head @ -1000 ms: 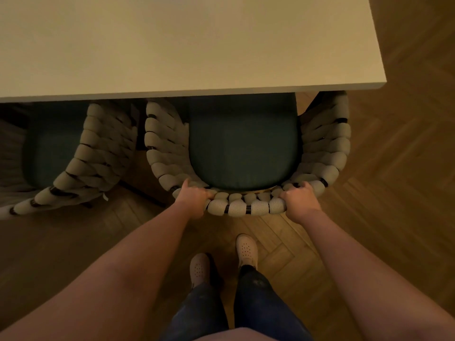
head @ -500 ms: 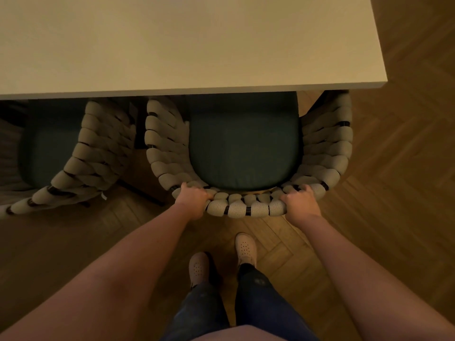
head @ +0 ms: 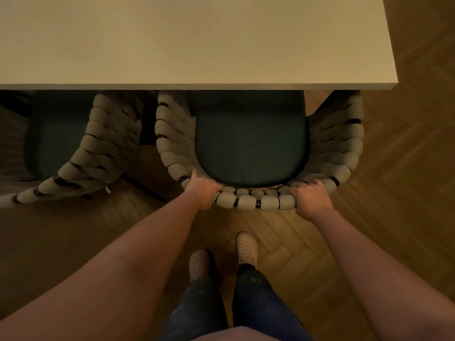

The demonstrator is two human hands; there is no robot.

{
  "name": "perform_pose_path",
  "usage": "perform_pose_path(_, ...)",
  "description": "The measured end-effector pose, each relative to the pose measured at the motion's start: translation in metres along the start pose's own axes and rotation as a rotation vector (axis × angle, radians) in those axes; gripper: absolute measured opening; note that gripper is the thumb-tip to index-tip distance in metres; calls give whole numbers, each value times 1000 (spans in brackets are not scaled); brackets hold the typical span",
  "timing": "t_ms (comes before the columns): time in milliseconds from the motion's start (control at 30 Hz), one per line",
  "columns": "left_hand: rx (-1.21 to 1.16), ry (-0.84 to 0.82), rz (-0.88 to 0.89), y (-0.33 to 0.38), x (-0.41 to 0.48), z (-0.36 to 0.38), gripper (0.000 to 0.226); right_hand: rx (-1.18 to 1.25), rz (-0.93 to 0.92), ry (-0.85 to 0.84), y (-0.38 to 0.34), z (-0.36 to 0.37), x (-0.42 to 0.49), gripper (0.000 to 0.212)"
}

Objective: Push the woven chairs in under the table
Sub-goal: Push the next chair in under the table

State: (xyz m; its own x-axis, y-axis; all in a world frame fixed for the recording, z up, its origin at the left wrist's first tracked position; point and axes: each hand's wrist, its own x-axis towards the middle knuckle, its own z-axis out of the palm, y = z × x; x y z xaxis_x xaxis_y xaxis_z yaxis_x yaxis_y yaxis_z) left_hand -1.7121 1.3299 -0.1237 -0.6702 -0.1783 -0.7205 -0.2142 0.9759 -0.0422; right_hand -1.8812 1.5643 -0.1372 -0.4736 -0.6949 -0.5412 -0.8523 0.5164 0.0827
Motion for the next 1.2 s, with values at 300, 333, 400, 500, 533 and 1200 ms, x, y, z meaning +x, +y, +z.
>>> perform_pose_path(300, -1, 196, -74, -5, -15, 32, 57, -55, 61, 11, -23, 2, -5, 29)
perform_pose_path(333, -32, 240, -51, -11, -19, 37, 58, -67, 84, -28, -27, -1, -4, 30)
perform_pose_path(400, -77, 329, 5, -24, -27, 46, 63, -35, 112, -142, -35, -9, -1, 40)
perform_pose_path(500, -109, 420, 35, -54, -47, 62, 70, 176, 39, -265, -72, -27, 8, 80)
perform_pose_path(533, -121, 443, 30, -70, -57, 70, 72, 247, -8, -248, -97, -35, 12, 87)
perform_pose_path(1200, -282, 298, -325, -438, -240, 235, 102, 419, -165, 163, -538, -143, 82, 89)
